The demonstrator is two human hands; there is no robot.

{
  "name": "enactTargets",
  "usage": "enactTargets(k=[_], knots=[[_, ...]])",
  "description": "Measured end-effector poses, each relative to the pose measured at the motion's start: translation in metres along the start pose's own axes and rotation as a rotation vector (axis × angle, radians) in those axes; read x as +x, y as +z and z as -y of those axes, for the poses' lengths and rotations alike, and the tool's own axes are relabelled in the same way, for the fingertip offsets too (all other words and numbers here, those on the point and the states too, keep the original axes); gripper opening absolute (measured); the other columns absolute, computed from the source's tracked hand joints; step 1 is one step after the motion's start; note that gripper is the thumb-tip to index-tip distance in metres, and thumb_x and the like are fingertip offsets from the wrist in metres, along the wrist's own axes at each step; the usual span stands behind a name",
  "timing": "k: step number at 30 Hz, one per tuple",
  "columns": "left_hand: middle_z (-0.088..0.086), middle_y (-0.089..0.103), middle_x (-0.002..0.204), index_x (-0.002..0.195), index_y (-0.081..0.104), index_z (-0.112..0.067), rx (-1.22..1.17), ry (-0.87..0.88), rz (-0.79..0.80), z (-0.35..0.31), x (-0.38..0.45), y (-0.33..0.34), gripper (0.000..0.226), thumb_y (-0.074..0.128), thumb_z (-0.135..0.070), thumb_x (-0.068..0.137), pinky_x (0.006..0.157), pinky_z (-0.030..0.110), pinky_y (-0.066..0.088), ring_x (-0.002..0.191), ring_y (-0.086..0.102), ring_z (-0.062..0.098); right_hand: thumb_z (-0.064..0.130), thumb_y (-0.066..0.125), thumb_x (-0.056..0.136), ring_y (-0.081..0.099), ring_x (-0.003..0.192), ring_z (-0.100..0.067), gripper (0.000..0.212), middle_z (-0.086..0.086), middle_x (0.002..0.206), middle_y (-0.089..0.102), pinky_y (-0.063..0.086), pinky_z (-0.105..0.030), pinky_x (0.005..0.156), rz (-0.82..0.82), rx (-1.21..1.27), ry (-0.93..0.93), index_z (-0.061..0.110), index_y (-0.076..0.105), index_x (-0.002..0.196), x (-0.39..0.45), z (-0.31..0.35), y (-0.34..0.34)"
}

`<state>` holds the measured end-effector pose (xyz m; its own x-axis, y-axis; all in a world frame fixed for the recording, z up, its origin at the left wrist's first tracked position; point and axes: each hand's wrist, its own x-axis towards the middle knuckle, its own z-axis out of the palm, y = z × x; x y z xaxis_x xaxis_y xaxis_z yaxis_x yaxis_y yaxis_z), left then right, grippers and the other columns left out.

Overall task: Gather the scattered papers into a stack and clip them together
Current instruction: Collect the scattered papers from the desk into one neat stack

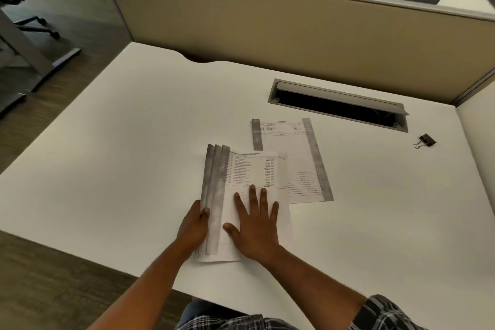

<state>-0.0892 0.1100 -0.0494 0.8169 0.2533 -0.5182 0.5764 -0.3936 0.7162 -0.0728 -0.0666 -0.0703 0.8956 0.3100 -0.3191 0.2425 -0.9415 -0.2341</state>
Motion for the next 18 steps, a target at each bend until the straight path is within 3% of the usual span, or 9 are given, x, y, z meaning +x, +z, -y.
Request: enactTargets(k=[3,5,9,11,15,18], knots=[[-0.007,0.063,0.110,0.121,0.049,-0.029,-0.042,-0.019,-0.019,-0.001,-0.004,0.002,0.034,0.040,-0.052,0.098,0.091,0.043,0.052,0.100,0.063,0.018,0.066,0.020,0.099,-0.027,0.153,-0.031,0.073,-0.004,0.166,-0.028,-0.009,-0.061,0.123,0.037,0.016,-0.062,0.037,-0.005,0.161,0.001,0.010,-0.004],[-0.008,0.062,0.110,0.122,0.048,-0.027,-0.031,0.017,-0.012,-0.001,-0.005,0.002,0.037,0.055,-0.049,0.093,0.087,0.039,0.053,0.100,0.063,0.017,0.057,0.026,0.103,-0.008,0.158,-0.027,0.064,-0.003,0.171,-0.010,0.006,-0.055,0.126,0.006,0.095,-0.120,0.035,0.011,0.162,0.005,0.011,-0.008],[-0.004,0.063,0.112,0.119,0.050,-0.025,-0.064,0.023,-0.035,0.003,0.000,-0.004,0.032,0.064,-0.027,0.091,0.090,0.042,0.053,0.103,0.062,0.022,0.040,0.046,0.102,0.033,0.149,-0.026,0.043,-0.002,0.161,0.037,0.036,-0.048,0.118,-0.327,0.311,-0.003,0.025,0.054,0.141,0.018,-0.015,-0.020],[-0.003,0.063,0.110,0.115,0.050,-0.024,-0.069,0.028,-0.068,0.004,0.003,-0.009,0.027,0.063,-0.023,0.092,0.088,0.040,0.051,0.102,0.061,0.023,0.043,0.043,0.101,0.031,0.151,-0.027,0.046,-0.001,0.161,0.039,0.035,-0.050,0.118,-0.365,0.296,0.106,0.025,0.053,0.141,0.025,-0.042,-0.025],[-0.001,0.061,0.112,0.118,0.050,-0.022,-0.083,0.038,-0.094,0.010,0.009,-0.025,0.028,0.061,-0.020,0.093,0.088,0.038,0.049,0.101,0.058,0.025,0.061,0.019,0.097,0.005,0.158,-0.026,0.069,0.003,0.171,0.013,0.014,-0.054,0.125,-0.191,0.145,0.142,0.029,0.029,0.158,0.026,-0.092,-0.019],[0.001,0.061,0.112,0.122,0.050,-0.019,-0.075,0.017,-0.110,0.016,0.014,-0.042,0.031,0.061,-0.019,0.093,0.088,0.039,0.048,0.100,0.057,0.025,0.064,0.020,0.095,0.005,0.158,-0.023,0.070,0.006,0.170,0.016,0.012,-0.055,0.125,-0.262,0.143,0.201,0.030,0.035,0.154,0.008,-0.112,-0.010]])
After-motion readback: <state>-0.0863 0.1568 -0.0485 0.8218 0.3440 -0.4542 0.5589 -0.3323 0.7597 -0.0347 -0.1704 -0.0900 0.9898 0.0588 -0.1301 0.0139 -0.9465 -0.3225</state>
